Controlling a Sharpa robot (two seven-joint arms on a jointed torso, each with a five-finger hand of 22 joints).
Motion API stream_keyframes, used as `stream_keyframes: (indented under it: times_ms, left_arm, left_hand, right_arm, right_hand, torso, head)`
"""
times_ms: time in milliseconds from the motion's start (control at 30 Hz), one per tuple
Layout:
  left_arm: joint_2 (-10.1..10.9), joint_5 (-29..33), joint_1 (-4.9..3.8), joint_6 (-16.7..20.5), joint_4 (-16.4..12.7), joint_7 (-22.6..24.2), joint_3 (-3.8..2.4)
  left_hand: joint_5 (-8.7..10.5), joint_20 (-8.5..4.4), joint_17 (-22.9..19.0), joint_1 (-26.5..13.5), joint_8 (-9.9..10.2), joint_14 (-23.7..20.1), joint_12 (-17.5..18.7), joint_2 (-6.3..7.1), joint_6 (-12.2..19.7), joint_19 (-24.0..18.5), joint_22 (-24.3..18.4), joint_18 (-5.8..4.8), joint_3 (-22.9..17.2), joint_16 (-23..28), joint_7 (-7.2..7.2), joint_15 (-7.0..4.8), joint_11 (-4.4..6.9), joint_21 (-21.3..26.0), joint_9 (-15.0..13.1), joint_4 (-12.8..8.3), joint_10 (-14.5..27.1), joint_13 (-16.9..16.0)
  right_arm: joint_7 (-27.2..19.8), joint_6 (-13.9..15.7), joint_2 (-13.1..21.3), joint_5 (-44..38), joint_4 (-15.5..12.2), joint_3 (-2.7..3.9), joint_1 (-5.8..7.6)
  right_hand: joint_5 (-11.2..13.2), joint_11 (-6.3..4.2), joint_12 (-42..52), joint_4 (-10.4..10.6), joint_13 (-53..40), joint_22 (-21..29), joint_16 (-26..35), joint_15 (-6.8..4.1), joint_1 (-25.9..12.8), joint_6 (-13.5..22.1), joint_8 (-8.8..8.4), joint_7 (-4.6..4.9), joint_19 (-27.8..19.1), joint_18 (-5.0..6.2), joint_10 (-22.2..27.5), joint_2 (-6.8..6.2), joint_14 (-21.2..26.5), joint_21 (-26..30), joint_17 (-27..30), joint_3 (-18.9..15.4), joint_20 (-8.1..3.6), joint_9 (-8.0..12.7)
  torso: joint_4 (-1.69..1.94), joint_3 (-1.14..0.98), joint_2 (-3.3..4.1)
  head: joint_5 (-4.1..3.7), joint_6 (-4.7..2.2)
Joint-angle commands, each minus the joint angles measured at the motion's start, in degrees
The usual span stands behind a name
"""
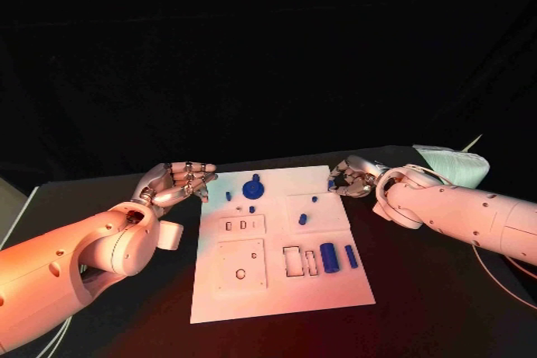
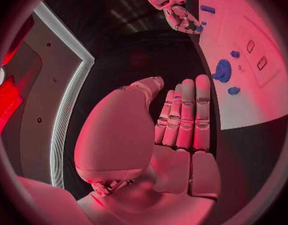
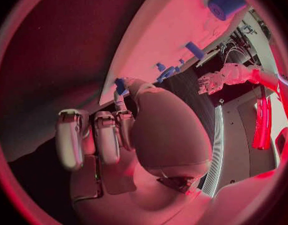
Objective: Assemble the parts on the task board
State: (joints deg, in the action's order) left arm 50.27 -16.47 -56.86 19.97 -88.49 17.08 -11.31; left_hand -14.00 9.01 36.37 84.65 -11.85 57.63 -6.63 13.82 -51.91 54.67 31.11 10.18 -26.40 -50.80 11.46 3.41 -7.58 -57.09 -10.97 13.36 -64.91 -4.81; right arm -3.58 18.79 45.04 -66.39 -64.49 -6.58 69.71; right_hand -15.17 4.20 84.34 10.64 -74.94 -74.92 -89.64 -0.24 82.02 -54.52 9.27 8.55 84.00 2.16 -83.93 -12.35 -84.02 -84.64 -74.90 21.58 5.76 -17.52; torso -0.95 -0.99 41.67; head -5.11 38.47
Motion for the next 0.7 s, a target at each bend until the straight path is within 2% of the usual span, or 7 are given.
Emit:
stream_keyframes:
  times_ms: [33,433,567,700]
  left_arm:
    - [0.03,-0.17,-0.02,-0.88,-0.17,0.15,-0.04]
    - [0.17,-0.17,-0.02,-0.89,-0.1,0.04,-0.04]
    - [0.18,-0.17,-0.02,-0.91,-0.09,0.01,-0.04]
    - [0.18,-0.17,-0.02,-0.98,-0.09,-0.03,-0.04]
  left_hand:
    - [0.27,-0.18,0.05,-0.46,-0.21,0.5,-0.01,-0.26,0.27,-0.06,0.09,0.41,0.05,-0.26,0.07,0.04,-0.06,-0.29,-0.07,-0.27,0.42,0.02]
    - [0.27,-0.17,0.05,-0.5,-0.28,0.5,-0.09,-0.36,0.25,-0.05,0.11,0.41,0.03,-0.34,0.09,0.06,-0.07,-0.39,-0.12,-0.26,0.47,-0.01]
    - [0.27,-0.17,0.05,-0.5,-0.28,0.5,-0.09,-0.36,0.25,-0.05,0.11,0.41,0.03,-0.34,0.09,0.06,-0.07,-0.39,-0.12,-0.26,0.47,-0.01]
    - [0.27,-0.17,0.05,-0.5,-0.28,0.5,-0.09,-0.36,0.25,-0.05,0.11,0.41,0.03,-0.34,0.09,0.06,-0.07,-0.39,-0.12,-0.26,0.47,-0.01]
  right_arm:
    - [0.24,-1.35,-0.13,-1.33,-0.02,-0.16,-0.4]
    - [0.27,0.17,0.02,-1.5,0.06,-0.16,-0.52]
    - [-0.38,2.17,0.08,-1.08,-0.22,-0.16,-0.52]
    - [-1.25,5.53,0.34,0.1,-1.3,-0.15,-0.52]
  right_hand:
    - [0.31,-0.38,0.42,0.03,-10.72,-9.79,-0.36,-0.35,0.28,-0.41,0.24,0.01,3.73,-0.68,-1.22,-0.02,-5.98,-0.35,-15.1,0.36,-0.43,-0.08]
    - [0.32,-0.65,0.67,-0.15,-10.91,-9.96,-0.36,-0.57,0.09,-1.25,0.77,-0.27,3.8,-0.73,-1.48,0.23,-5.98,-0.5,-15.1,1.25,-0.69,-0.18]
    - [0.01,-0.88,1.01,-0.35,-11.18,-10.1,-0.36,-0.75,-0.05,-2.06,1.36,-0.51,3.87,-0.76,-1.82,0.61,-5.98,-0.62,-15.1,2.08,-0.88,-0.33]
    - [-0.6,-1.06,1.31,-0.49,-11.43,-10.2,-0.36,-0.9,-0.37,-2.65,1.9,-0.71,3.92,-0.79,-2.13,1.05,-5.98,-0.7,-15.1,2.87,-1.03,-0.48]
  torso:
    - [-0.02,0.0,0.0]
    - [-0.12,-0.02,-0.04]
    - [-0.11,-0.01,-0.01]
    - [-0.13,-0.01,0.0]
  head:
    - [0.04,0.2]
    - [0.04,0.37]
    - [0.08,0.28]
    - [0.16,0.24]
